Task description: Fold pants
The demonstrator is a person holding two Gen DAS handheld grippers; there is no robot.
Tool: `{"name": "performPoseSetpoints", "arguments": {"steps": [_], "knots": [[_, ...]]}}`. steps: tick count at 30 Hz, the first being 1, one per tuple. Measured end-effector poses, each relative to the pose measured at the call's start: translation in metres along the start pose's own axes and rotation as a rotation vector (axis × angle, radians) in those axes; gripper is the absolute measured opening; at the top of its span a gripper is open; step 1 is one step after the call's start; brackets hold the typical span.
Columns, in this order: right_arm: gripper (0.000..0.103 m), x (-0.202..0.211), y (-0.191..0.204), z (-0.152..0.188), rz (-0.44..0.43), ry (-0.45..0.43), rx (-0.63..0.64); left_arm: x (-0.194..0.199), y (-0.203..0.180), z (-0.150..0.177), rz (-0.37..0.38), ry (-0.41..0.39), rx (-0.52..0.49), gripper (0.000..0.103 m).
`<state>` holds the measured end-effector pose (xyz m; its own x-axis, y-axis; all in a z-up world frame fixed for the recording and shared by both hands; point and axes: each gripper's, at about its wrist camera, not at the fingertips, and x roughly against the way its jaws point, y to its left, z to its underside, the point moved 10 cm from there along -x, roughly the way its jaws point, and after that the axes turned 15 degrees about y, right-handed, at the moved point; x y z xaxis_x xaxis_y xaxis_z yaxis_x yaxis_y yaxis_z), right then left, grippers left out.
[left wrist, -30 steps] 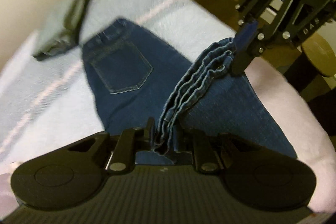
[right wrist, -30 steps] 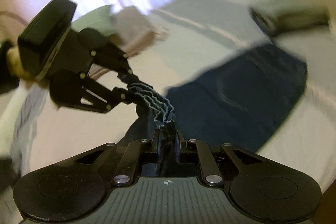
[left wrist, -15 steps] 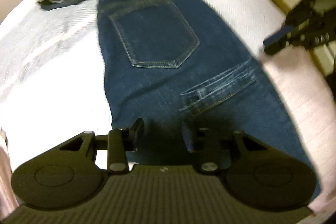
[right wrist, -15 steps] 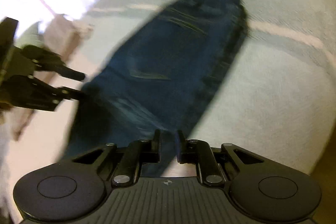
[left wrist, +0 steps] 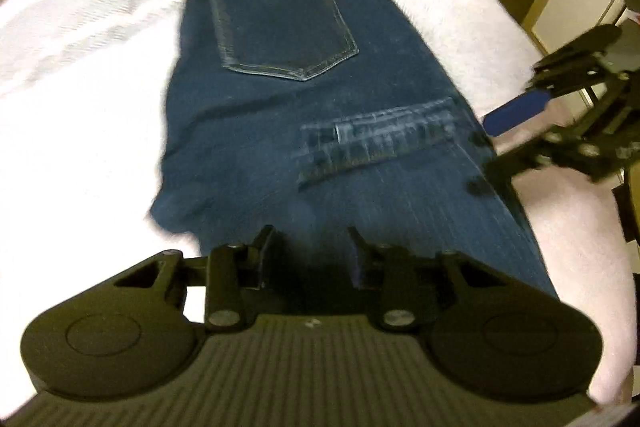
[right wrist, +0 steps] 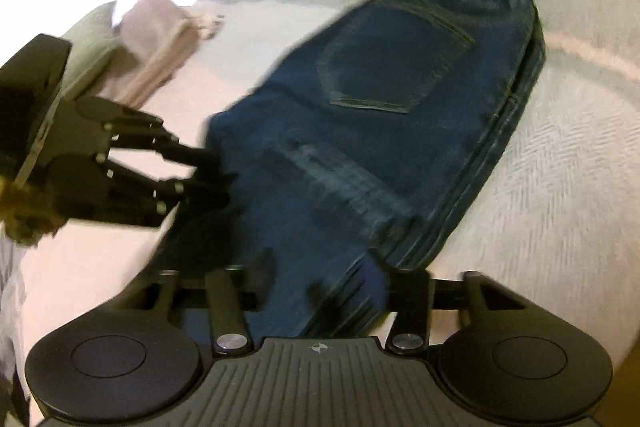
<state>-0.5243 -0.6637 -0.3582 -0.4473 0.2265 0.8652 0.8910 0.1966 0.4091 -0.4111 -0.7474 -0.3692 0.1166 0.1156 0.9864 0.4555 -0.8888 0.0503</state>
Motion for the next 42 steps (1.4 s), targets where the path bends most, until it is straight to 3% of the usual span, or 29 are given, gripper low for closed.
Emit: {"name": "performPoseSetpoints", "arguments": {"steps": [3,7,11,13,15,17,22,23,25,27,28,30,32,42], "knots": [[0.051,0.012,0.051,0.034,0.029,-0.007,0.12,0.036,-0.015,0.049,-0.058,-0.036,-0.048,0.031],[0.051,-0.003,0.132,0.089,0.073,-0.002,0.332,0.064,-0.049,0.123,-0.109,-0.063,-0.125,0.031],[0.051,-0.033,0.184,0.135,0.172,-0.003,0.515,0.061,-0.09,0.18,-0.209,-0.075,-0.311,0.034],[0.051,-0.059,0.192,0.15,0.32,0.001,0.645,0.048,-0.106,0.193,-0.28,-0.093,-0.427,0.039],[0.051,-0.084,0.189,0.163,0.458,0.051,0.741,0.033,-0.122,0.201,-0.335,-0.11,-0.542,0.059],[0.051,-0.098,0.186,0.17,0.562,0.048,0.841,0.02,-0.134,0.206,-0.408,-0.149,-0.655,0.071],[0.05,-0.106,0.18,0.175,0.676,0.031,0.972,-0.011,-0.145,0.206,-0.498,-0.199,-0.835,0.072],[0.043,-0.104,0.179,0.171,0.683,0.026,0.965,-0.015,-0.144,0.204,-0.518,-0.208,-0.864,0.073],[0.035,-0.097,0.179,0.167,0.64,0.034,0.927,-0.02,-0.14,0.199,-0.572,-0.222,-0.904,0.07],[0.022,-0.086,0.181,0.162,0.616,0.017,0.897,-0.02,-0.133,0.193,-0.605,-0.21,-0.923,0.046],[0.02,-0.082,0.183,0.158,0.61,0.008,0.885,-0.018,-0.13,0.191,-0.605,-0.211,-0.925,0.045],[0.015,-0.072,0.186,0.151,0.596,0.006,0.863,-0.01,-0.128,0.188,-0.57,-0.204,-0.919,0.027],[0.013,-0.061,0.188,0.147,0.586,0.008,0.855,-0.002,-0.124,0.181,-0.557,-0.198,-0.906,0.018],[0.011,0.018,0.22,0.159,0.507,0.026,0.851,0.086,-0.143,0.185,-0.444,-0.173,-0.782,0.013]]}}
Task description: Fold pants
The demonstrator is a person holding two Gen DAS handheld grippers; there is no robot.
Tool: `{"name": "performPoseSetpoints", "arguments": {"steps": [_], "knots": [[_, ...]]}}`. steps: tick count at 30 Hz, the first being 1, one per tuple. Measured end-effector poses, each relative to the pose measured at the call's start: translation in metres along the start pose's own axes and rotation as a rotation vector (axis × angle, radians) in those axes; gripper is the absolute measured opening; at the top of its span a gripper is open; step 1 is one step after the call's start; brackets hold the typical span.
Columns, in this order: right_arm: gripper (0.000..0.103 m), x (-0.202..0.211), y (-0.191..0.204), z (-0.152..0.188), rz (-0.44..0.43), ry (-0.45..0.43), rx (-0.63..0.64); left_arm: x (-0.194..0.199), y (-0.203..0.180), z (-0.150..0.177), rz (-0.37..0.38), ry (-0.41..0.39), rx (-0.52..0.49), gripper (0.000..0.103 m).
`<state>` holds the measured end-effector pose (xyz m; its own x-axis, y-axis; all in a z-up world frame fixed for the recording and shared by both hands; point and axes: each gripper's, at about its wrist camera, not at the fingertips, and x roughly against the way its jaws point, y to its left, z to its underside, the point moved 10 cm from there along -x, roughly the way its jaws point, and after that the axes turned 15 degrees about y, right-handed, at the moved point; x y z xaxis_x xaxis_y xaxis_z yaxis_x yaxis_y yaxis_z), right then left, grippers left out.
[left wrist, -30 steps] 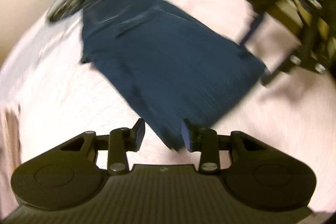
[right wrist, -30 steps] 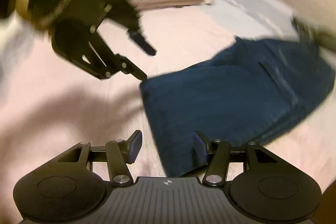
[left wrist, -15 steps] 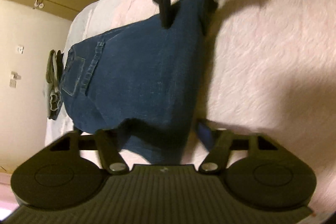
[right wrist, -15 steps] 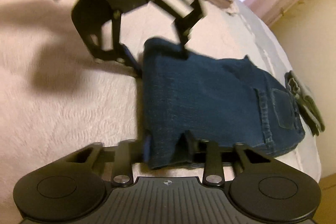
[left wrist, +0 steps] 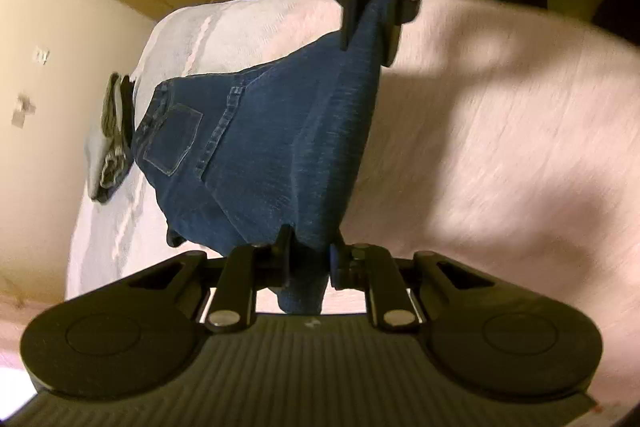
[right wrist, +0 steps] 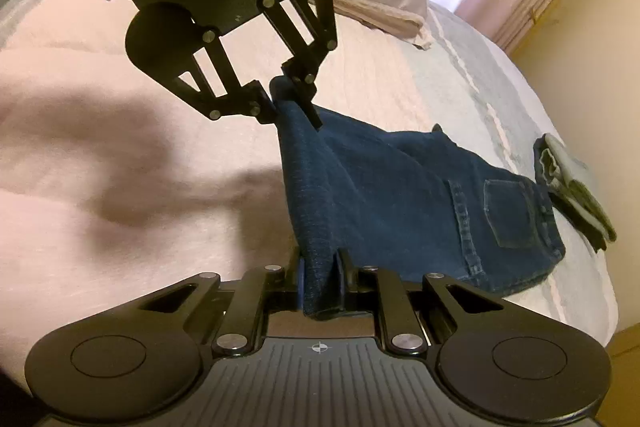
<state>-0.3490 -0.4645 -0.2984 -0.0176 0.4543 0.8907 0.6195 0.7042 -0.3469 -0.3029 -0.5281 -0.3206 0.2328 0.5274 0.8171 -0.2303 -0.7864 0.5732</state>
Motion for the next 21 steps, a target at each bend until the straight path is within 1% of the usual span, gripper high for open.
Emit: {"name": "performPoseSetpoints", "arguments": {"steps": [3,5,6,9,11,12,14,16,19,21], "knots": [[0.011,0.029,0.01,0.008,-0.053,0.006,0.0,0.026,-0.01,-0.002,0.051,0.013,0.031,0.013],[0.011,0.049,0.025,0.015,-0.107,0.012,0.009,0.047,-0.023,0.003,0.111,0.025,0.074,0.013],[0.011,0.058,0.032,0.019,-0.141,0.023,-0.009,0.056,-0.028,0.002,0.138,0.031,0.087,0.013],[0.011,0.085,0.059,0.03,-0.238,0.037,0.013,0.085,-0.052,-0.001,0.252,0.053,0.125,0.013],[0.011,0.097,0.067,0.035,-0.287,0.042,0.015,0.098,-0.062,-0.002,0.309,0.063,0.131,0.013],[0.011,0.102,0.065,0.036,-0.302,0.043,0.009,0.102,-0.061,-0.004,0.327,0.066,0.135,0.013],[0.011,0.113,0.049,0.031,-0.313,0.032,-0.003,0.109,-0.045,-0.009,0.347,0.068,0.147,0.013],[0.011,0.123,0.021,0.022,-0.313,0.018,-0.01,0.118,-0.018,-0.015,0.362,0.067,0.165,0.013],[0.011,0.134,-0.033,0.008,-0.345,-0.004,-0.036,0.123,0.037,-0.028,0.428,0.086,0.195,0.013],[0.011,0.136,-0.073,0.0,-0.37,-0.022,-0.051,0.119,0.078,-0.041,0.45,0.092,0.205,0.013]]}}
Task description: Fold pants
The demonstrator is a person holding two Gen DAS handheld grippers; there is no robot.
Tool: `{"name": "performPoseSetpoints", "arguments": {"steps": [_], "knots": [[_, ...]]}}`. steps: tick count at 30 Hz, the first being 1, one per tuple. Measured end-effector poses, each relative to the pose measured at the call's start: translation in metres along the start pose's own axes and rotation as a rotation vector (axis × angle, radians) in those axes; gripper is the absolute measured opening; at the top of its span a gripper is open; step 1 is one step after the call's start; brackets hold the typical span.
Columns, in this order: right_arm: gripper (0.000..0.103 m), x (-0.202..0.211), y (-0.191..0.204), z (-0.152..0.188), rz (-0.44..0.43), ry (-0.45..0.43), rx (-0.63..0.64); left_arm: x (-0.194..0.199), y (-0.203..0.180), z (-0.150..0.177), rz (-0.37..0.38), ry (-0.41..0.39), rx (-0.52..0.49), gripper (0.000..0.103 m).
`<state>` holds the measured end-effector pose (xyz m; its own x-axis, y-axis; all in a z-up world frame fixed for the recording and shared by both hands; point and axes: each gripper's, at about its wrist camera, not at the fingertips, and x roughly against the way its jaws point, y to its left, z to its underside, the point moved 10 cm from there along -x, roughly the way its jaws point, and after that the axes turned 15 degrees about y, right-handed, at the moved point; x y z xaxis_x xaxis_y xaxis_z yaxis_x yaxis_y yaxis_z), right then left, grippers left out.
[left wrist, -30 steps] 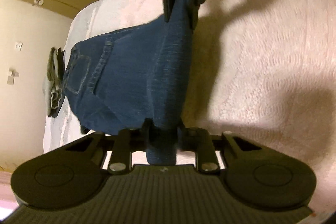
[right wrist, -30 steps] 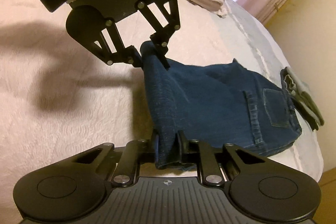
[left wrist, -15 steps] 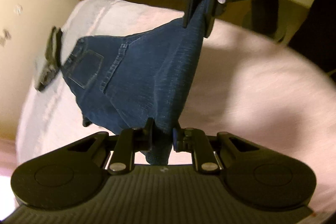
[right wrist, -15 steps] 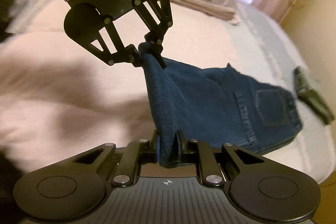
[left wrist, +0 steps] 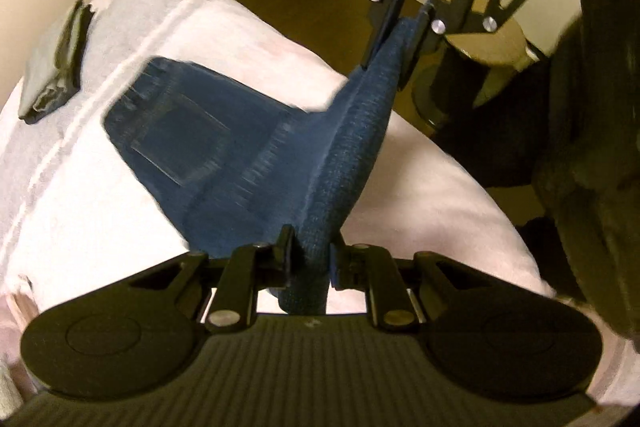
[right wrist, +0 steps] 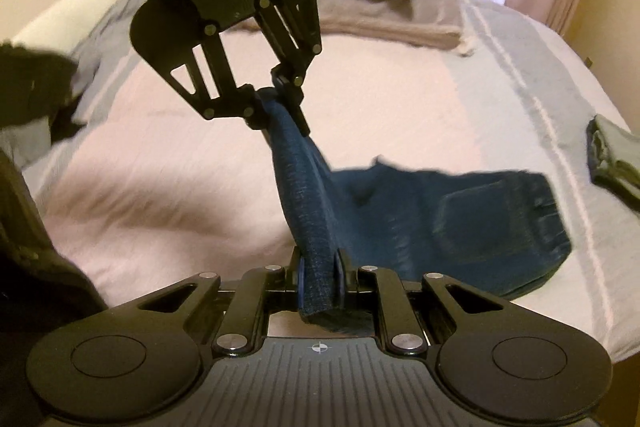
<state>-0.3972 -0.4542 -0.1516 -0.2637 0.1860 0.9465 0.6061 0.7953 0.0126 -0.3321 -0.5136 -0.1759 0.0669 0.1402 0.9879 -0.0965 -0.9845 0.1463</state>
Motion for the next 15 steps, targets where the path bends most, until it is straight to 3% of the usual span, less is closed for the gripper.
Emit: {"name": "performPoseSetpoints", "arguments": {"steps": [4,7,11,15], "knots": [[0.011,0.021,-0.087,-0.01,-0.093,-0.042,-0.072,0.013,0.079,-0.047,0.048,0.028,0.012,0.014],[0.011,0.019,-0.166,-0.016,-0.192,-0.065,-0.164,0.001,0.143,-0.084,0.099,0.041,0.033,0.014],[0.011,-0.015,-0.276,-0.015,-0.309,-0.064,-0.309,-0.047,0.229,-0.131,0.205,0.065,0.084,0.016],[0.011,-0.082,-0.372,-0.005,-0.423,-0.039,-0.478,-0.128,0.298,-0.168,0.291,0.111,0.174,0.018]]}}
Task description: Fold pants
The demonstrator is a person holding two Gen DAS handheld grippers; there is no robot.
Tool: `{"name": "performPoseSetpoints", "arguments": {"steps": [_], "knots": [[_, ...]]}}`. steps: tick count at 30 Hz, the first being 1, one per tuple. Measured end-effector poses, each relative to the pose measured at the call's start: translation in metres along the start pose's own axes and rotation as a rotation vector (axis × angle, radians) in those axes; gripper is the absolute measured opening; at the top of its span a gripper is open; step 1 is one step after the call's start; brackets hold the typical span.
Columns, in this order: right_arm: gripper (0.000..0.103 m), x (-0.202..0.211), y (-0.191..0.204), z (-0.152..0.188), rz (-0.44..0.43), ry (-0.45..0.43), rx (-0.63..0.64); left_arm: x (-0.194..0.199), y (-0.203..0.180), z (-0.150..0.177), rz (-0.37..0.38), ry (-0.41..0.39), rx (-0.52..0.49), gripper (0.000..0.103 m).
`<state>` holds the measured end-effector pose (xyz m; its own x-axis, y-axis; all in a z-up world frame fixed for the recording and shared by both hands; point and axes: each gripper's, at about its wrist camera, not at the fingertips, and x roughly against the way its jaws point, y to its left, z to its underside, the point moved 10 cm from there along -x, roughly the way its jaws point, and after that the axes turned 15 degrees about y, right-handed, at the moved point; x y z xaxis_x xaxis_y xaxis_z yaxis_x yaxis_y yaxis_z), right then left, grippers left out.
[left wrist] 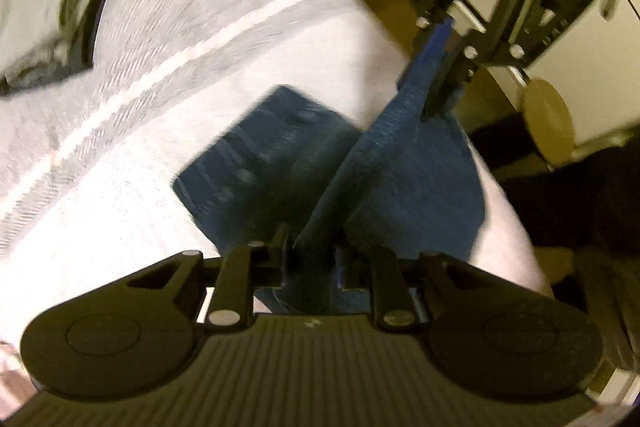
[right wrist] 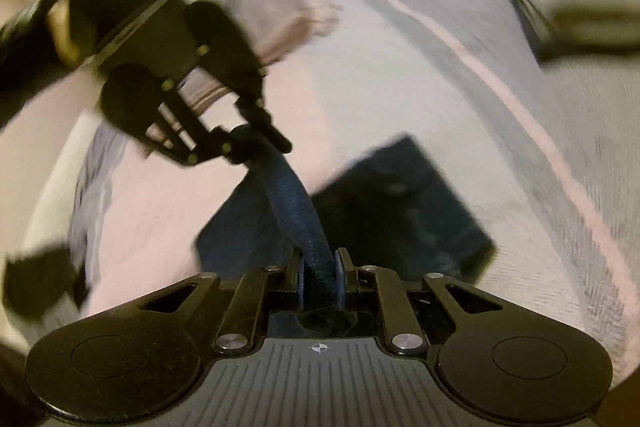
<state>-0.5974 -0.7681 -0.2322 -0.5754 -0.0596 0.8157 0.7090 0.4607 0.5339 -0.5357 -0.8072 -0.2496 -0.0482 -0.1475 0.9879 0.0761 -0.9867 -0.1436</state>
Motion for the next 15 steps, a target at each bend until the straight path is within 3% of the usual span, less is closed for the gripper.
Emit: {"name": "performPoseSetpoints", "arguments": {"steps": [4,6,9,15], "knots": [[0.016,-0.038,-0.097,-0.015,-0.081,-0.046,-0.252,-0.057,0.061,-0.026,0.028,-0.001,0.171,0.024],[0.036,-0.046,-0.125,-0.014,-0.067,-0.077,-0.352,-0.069,0.077,-0.024,0.062,-0.051,0.283,0.026],[0.039,-0.04,-0.127,-0.006,-0.106,-0.148,-0.391,-0.067,0.082,-0.011,0.104,-0.145,0.387,0.028],[0.039,-0.027,-0.113,0.011,-0.067,-0.27,-0.454,-0.052,0.091,0.018,0.189,-0.322,0.602,0.03]]}}
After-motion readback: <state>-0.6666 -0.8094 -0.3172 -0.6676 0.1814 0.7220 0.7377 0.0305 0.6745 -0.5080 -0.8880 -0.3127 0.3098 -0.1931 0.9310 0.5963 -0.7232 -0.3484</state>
